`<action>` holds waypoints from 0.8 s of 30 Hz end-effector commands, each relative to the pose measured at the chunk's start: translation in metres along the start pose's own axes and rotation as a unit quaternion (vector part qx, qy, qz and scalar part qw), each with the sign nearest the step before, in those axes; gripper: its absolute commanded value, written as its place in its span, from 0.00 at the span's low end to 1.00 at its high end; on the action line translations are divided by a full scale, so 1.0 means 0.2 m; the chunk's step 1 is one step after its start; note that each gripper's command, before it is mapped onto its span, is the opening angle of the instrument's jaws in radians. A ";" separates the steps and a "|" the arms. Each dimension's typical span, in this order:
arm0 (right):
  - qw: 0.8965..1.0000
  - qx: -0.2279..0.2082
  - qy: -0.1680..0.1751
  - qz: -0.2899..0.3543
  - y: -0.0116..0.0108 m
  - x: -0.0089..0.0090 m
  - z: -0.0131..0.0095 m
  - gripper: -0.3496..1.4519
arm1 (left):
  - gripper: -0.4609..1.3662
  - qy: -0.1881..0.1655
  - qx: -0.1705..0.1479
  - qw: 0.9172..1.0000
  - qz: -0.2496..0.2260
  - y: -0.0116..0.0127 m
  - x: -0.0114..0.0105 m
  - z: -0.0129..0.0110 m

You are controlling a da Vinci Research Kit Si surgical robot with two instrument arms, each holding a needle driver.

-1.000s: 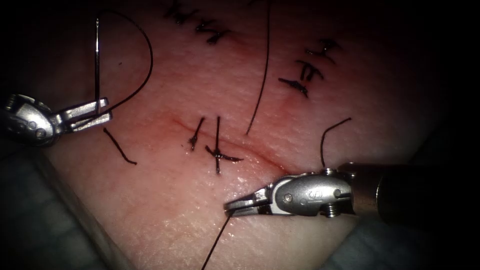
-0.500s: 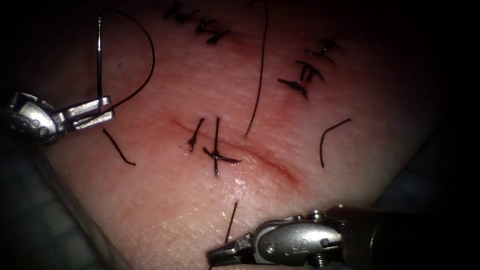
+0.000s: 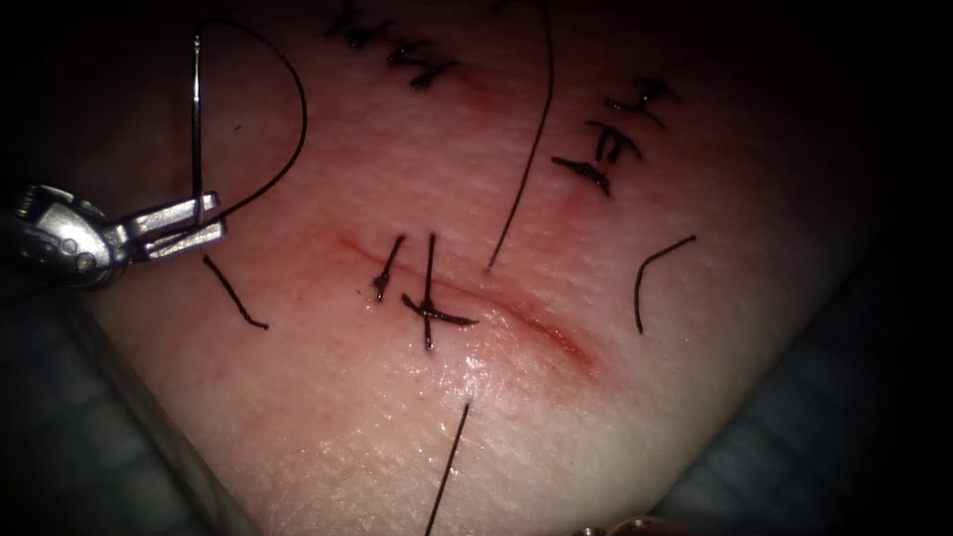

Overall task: Wound Closure
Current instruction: Pull the suture through the tissue using the right hand until a small length is left atop the wound.

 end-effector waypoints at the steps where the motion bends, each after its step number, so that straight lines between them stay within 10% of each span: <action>1: 1.000 0.003 0.002 0.000 -0.002 0.001 0.001 0.00 | 0.06 0.000 -0.004 1.000 0.000 0.001 0.000 0.000; 21: 0.996 0.072 0.040 0.018 -0.026 0.017 0.029 0.00 | 0.06 0.000 -0.008 1.000 0.000 0.000 -0.001 0.001; 24: 0.999 0.037 0.030 0.023 -0.021 0.014 0.025 0.81 | 0.06 -0.001 -0.009 1.000 0.000 0.000 -0.001 0.001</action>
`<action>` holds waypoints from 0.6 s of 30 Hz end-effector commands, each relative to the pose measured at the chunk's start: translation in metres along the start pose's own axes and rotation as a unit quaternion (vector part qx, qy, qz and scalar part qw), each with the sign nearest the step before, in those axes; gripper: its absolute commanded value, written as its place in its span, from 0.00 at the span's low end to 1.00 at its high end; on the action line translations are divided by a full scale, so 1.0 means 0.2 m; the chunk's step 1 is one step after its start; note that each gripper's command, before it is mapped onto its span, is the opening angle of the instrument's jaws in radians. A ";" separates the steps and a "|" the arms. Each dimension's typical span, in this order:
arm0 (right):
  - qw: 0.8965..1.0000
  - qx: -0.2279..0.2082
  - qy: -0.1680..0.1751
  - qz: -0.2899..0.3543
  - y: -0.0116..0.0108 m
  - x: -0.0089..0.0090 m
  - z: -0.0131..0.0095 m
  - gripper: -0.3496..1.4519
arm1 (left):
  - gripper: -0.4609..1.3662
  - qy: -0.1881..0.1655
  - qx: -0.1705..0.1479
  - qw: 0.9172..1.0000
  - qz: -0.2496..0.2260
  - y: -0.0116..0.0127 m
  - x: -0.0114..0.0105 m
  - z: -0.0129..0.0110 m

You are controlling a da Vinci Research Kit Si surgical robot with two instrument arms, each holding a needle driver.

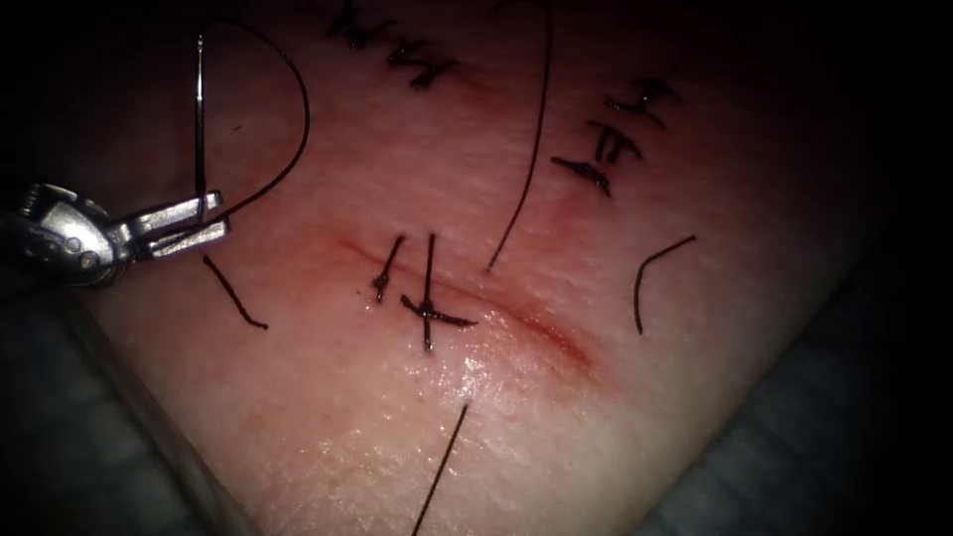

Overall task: Wound Closure
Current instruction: Pull the suture through the tissue using the right hand until a small length is left atop the wound.

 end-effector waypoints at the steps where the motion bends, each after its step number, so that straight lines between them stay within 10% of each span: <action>1: 1.000 -0.029 -0.008 0.005 0.002 0.001 -0.003 0.91 | 0.06 0.000 -0.004 1.000 0.003 0.000 0.000 0.000; 18: 0.993 -0.122 -0.009 0.001 0.017 0.013 -0.100 0.96 | 0.06 -0.001 -0.006 1.000 0.001 -0.001 0.001 0.002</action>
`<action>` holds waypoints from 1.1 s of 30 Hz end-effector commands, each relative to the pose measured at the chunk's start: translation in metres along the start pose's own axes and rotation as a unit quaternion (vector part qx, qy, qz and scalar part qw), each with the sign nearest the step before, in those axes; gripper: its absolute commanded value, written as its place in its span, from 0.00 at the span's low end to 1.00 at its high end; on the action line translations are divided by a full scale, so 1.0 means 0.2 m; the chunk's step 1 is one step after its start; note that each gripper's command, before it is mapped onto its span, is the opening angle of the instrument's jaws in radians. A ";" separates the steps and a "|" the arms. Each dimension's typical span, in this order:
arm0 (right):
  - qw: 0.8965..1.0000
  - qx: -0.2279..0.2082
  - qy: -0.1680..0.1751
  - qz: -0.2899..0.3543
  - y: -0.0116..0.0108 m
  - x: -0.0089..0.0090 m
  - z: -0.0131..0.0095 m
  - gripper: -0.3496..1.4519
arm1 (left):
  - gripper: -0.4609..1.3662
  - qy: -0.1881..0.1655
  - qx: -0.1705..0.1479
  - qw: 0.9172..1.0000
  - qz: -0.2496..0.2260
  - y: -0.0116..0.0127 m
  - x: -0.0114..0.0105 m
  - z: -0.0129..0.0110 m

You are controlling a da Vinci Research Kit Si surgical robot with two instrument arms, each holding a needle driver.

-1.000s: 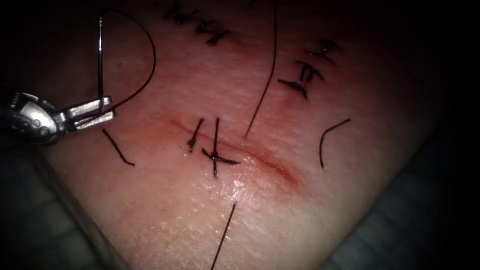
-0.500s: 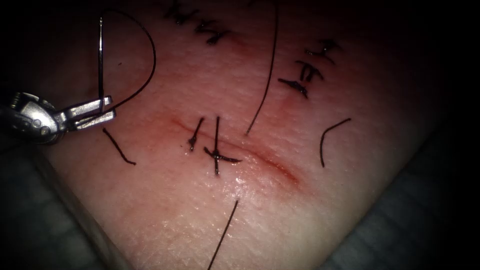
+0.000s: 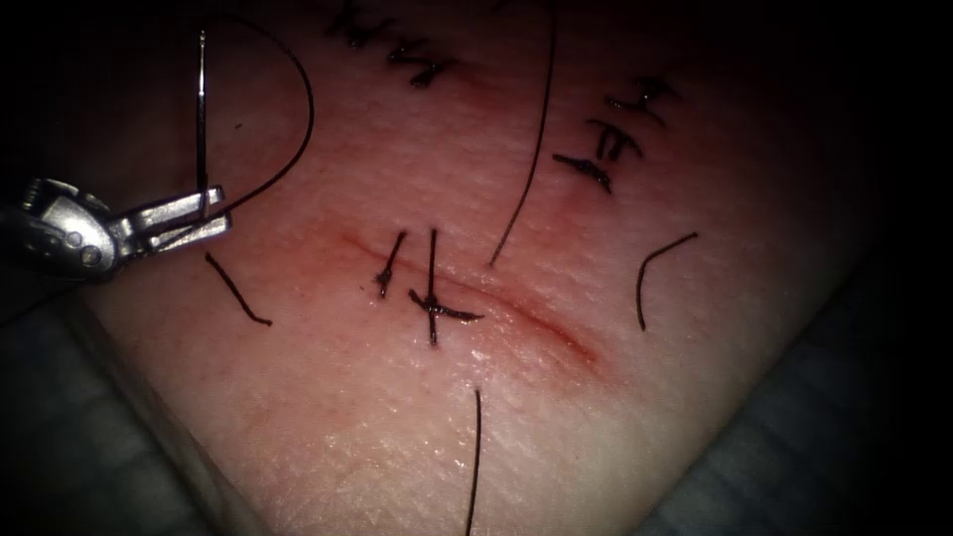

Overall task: Wound Closure
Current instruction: Pull the suture through the tissue using the right hand until a small length is left atop the wound.

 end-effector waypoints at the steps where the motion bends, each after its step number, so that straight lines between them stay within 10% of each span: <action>1: 1.000 -0.006 0.007 0.002 0.002 0.001 -0.005 0.96 | 0.06 0.000 -0.005 1.000 0.000 0.000 0.000 0.000; 8: 0.999 -0.041 0.017 -0.004 0.022 0.003 -0.035 0.90 | 0.06 0.001 -0.005 1.000 0.001 0.001 -0.001 0.000; 15: 0.998 -0.062 0.006 0.002 0.046 -0.022 -0.039 0.91 | 0.06 0.001 -0.007 1.000 0.002 0.003 -0.001 0.001; 21: 0.997 -0.076 -0.007 0.001 0.066 -0.055 -0.034 0.93 | 0.06 0.002 -0.008 1.000 0.001 0.002 -0.001 0.000; 33: 0.998 -0.059 -0.024 -0.024 0.062 -0.086 -0.001 0.92 | 0.06 0.002 -0.008 1.000 0.002 0.003 -0.001 0.000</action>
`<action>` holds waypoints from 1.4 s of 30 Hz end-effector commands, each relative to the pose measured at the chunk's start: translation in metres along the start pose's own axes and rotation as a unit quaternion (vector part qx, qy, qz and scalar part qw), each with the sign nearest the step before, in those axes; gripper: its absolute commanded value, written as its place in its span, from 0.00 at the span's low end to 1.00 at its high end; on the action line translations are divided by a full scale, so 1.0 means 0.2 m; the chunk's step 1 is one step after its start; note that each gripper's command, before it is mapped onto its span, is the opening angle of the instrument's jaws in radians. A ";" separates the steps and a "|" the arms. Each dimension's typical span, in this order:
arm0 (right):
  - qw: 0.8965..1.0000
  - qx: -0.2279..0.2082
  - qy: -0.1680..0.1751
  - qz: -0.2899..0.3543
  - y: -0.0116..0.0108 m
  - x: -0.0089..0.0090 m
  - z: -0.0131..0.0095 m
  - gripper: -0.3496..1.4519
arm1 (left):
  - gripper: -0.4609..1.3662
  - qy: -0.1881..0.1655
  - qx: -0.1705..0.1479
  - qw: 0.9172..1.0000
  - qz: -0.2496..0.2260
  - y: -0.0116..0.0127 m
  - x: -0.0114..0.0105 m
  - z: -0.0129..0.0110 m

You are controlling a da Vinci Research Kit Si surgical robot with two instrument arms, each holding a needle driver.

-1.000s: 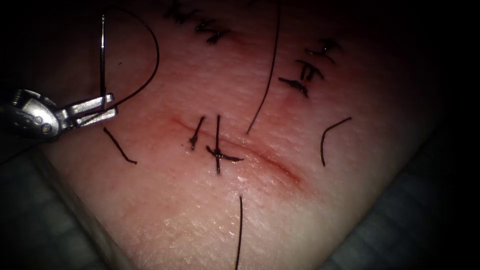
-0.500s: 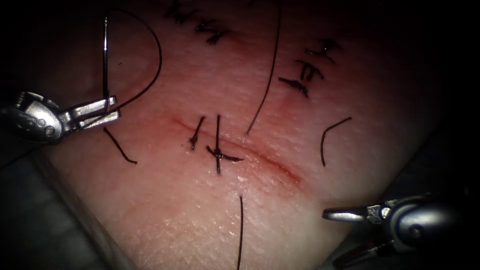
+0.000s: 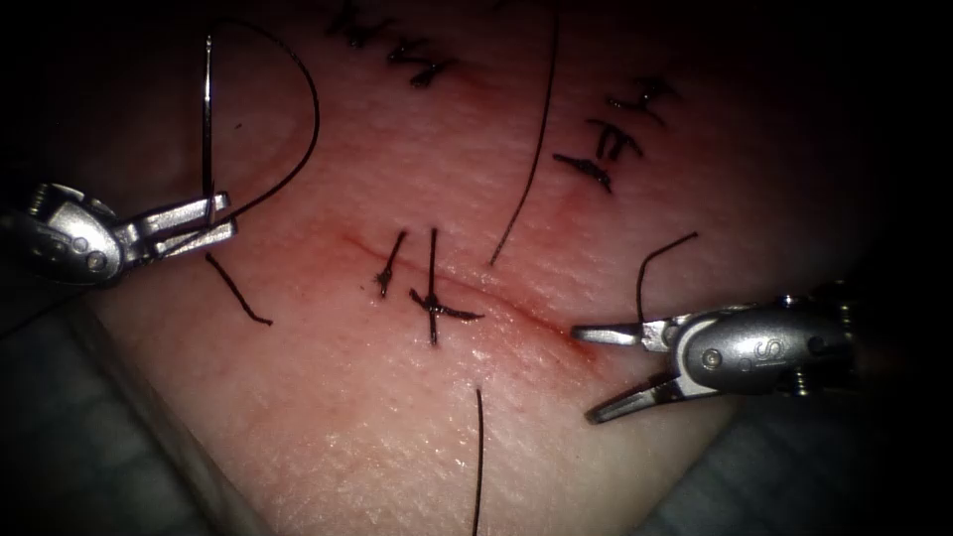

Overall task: Wound Closure
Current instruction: Pull the suture through the tissue using the right hand until a small length is left atop the wound.

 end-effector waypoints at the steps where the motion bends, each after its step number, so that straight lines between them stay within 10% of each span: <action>1: 1.000 0.009 -0.006 -0.006 -0.002 -0.002 0.005 0.91 | 0.06 0.000 -0.004 1.000 0.000 0.000 0.000 0.000; 20: 0.999 0.021 -0.013 -0.021 -0.007 -0.005 0.041 0.84 | 0.06 0.000 -0.006 1.000 0.001 0.001 -0.001 -0.001; 24: 0.999 0.046 0.005 -0.025 -0.008 -0.005 0.039 0.00 | 0.06 0.000 -0.006 1.000 0.001 0.001 -0.001 -0.002; 42: 0.998 0.051 -0.020 -0.029 -0.010 0.000 0.039 0.00 | 0.06 0.001 -0.006 1.000 0.001 0.001 -0.001 -0.001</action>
